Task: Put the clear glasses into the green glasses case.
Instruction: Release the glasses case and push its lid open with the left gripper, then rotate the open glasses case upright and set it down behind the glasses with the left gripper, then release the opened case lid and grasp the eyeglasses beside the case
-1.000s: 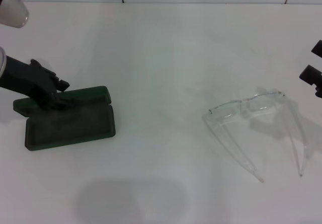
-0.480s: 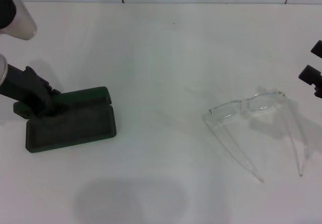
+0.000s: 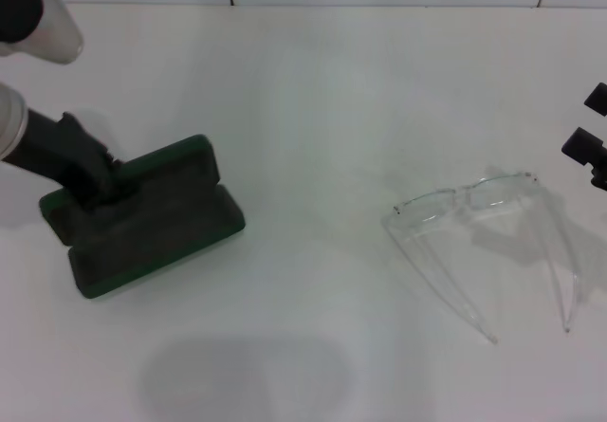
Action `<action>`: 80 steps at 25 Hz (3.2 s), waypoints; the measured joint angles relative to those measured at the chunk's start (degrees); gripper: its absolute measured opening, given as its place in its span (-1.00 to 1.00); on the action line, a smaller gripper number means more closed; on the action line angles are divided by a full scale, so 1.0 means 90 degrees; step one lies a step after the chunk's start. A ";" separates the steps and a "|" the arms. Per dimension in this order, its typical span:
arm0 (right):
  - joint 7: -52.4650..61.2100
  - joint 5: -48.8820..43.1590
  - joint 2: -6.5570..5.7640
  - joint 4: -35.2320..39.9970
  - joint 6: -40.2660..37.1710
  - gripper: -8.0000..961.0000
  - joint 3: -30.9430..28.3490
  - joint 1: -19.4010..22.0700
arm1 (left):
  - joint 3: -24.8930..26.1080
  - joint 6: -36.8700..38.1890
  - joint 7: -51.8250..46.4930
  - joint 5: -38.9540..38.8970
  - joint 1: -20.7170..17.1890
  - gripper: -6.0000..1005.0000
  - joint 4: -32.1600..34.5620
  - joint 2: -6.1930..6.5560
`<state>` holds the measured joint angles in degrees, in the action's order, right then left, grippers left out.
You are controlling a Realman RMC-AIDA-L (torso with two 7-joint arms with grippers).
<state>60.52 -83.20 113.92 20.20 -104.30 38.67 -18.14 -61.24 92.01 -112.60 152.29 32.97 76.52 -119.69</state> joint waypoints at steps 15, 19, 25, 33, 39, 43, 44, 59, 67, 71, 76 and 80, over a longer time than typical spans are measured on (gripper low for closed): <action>0.0072 -0.0219 -0.0504 0.0007 0.0230 0.84 -0.0284 0.0520 | -0.2103 -0.1035 -0.0753 -0.0421 -0.0757 -0.59 0.2055 -0.0020; 0.0075 -0.0252 -0.0583 0.0038 -0.0132 0.84 -0.1055 0.0958 | -0.2960 -0.1561 -0.1058 -0.0018 -0.0715 -0.58 0.1999 -0.0020; 0.0053 -0.0236 -0.0582 0.0042 -0.0426 0.84 -0.1416 0.1350 | -0.3685 -0.2108 -0.1144 0.0183 -0.0580 -0.57 0.1544 -0.0022; 0.0011 -0.0268 -0.0523 0.0019 -0.0493 0.83 -0.1523 0.1552 | -0.4593 -0.2803 -0.1300 0.0176 -0.0224 -0.56 0.1113 -0.0034; 0.0007 -0.0275 -0.0514 0.0014 -0.0509 0.83 -0.1492 0.1516 | -0.5042 -0.3033 -0.1347 0.0115 -0.0142 -0.55 0.1095 -0.0055; 0.0004 -0.0284 -0.0512 0.0014 -0.0510 0.83 -0.1469 0.1507 | -0.5328 -0.3235 -0.1352 0.0036 -0.0112 -0.55 0.1074 -0.0065; 0.0004 -0.0287 -0.0510 0.0014 -0.0510 0.83 -0.1463 0.1503 | -0.5373 -0.3282 -0.1362 0.0035 -0.0111 -0.55 0.1061 -0.0067; 0.0004 -0.0297 -0.0477 -0.0008 -0.0580 0.82 -0.1420 0.1556 | -0.5686 -0.3844 -0.1837 0.0034 -0.0032 -0.53 0.0745 -0.0070; 0.0004 -0.0296 -0.0480 -0.0008 -0.0580 0.82 -0.1416 0.1543 | -0.5866 -0.4102 -0.1857 0.0056 -0.0078 -0.52 0.0697 -0.0064; 0.0003 -0.0296 -0.0480 -0.0008 -0.0567 0.82 -0.1416 0.1533 | -0.5985 -0.4168 -0.1839 0.0091 -0.0079 -0.51 0.0691 -0.0061; -0.0002 -0.0296 -0.0480 -0.0008 -0.0536 0.82 -0.1416 0.1547 | -0.6006 -0.4198 -0.1800 0.0095 -0.0075 -0.50 0.0690 -0.0056; -0.0004 -0.0296 -0.0480 -0.0008 -0.0530 0.82 -0.1416 0.1560 | -0.6006 -0.4204 -0.1795 0.0095 -0.0059 -0.49 0.0736 -0.0054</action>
<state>60.48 -85.87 109.60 20.12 -109.07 25.93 -4.09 -115.29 54.18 -128.76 153.14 32.44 83.15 -120.18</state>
